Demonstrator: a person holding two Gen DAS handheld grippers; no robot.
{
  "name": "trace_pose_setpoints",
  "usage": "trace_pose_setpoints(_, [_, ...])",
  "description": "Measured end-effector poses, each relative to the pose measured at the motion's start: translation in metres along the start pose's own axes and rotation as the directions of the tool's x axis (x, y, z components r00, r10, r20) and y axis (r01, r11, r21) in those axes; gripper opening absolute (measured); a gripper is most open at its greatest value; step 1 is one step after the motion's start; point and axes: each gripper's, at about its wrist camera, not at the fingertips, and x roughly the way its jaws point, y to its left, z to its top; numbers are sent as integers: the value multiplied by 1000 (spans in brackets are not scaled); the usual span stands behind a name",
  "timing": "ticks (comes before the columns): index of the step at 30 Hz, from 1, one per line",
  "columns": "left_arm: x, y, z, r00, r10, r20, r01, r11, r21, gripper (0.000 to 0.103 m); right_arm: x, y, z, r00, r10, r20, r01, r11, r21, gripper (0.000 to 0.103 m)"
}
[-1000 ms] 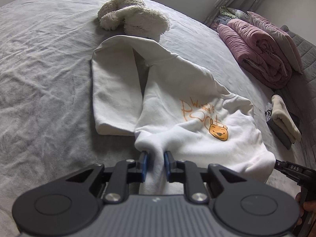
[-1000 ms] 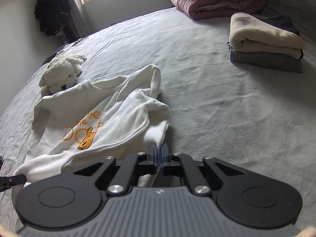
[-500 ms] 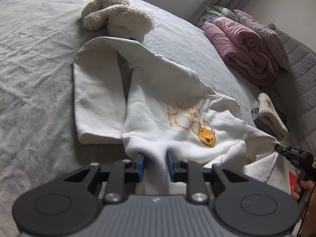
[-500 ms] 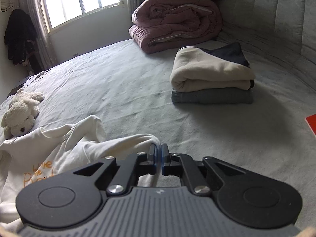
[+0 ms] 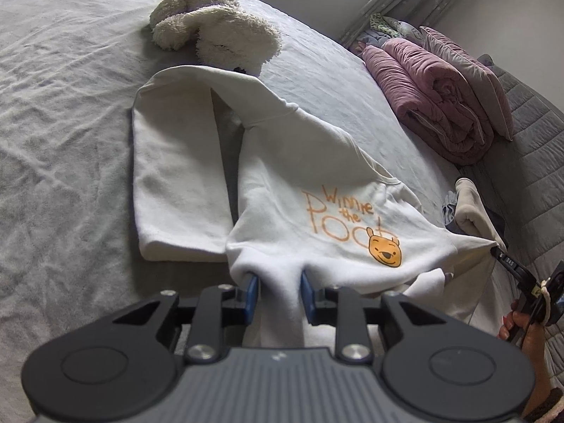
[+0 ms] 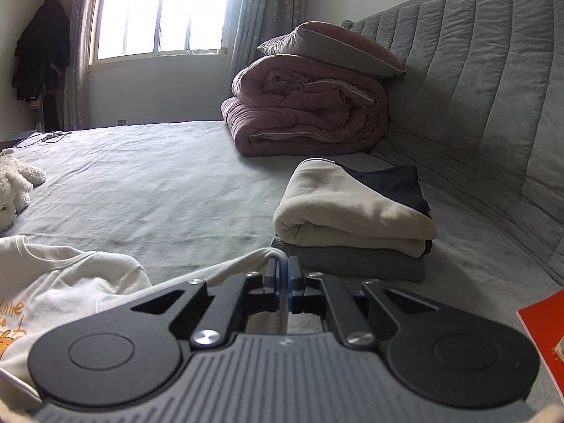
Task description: Fold clothes
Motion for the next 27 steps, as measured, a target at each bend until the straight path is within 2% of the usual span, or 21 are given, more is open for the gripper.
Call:
trace_pose_setpoints(10, [0,-7,-1,999,-48,7,48,998,37,30,20,-3,38,998,-30,61,33,998,-47,4])
trace_pose_setpoints(12, [2,-6,0,999,-42,4,42,999,32,30,22,3,41,998,-28,49,32,997,-76,4])
trace_pose_setpoints(16, [4,-6,3,1000,-30,8,30,999,17,31,19,9,36,1000,18,-5,-19,999,-45,9])
trace_pose_setpoints(17, [4,-7,3,1000,-24,11,24,1000,19,34,18,10,34,999,29,-17,-29,999,-40,14])
trace_pose_setpoints(18, [5,-7,4,1000,-16,12,15,1000,21,39,16,11,32,999,39,-32,-40,999,-35,15])
trace_pose_setpoints(24, [9,-8,8,1000,15,1,-15,1000,20,45,-2,11,28,982,132,-133,-129,991,34,15])
trace_pose_setpoints(25, [10,-7,8,1000,19,-4,-19,1000,14,45,-5,11,28,978,149,-147,-143,988,50,22])
trace_pose_setpoints(26, [10,-7,8,1000,22,-9,-22,1000,4,46,-9,11,27,973,166,-159,-158,985,66,38])
trace_pose_setpoints(27, [11,-6,8,1000,24,-14,-24,1000,-11,47,-14,11,27,969,184,-167,-173,982,80,45])
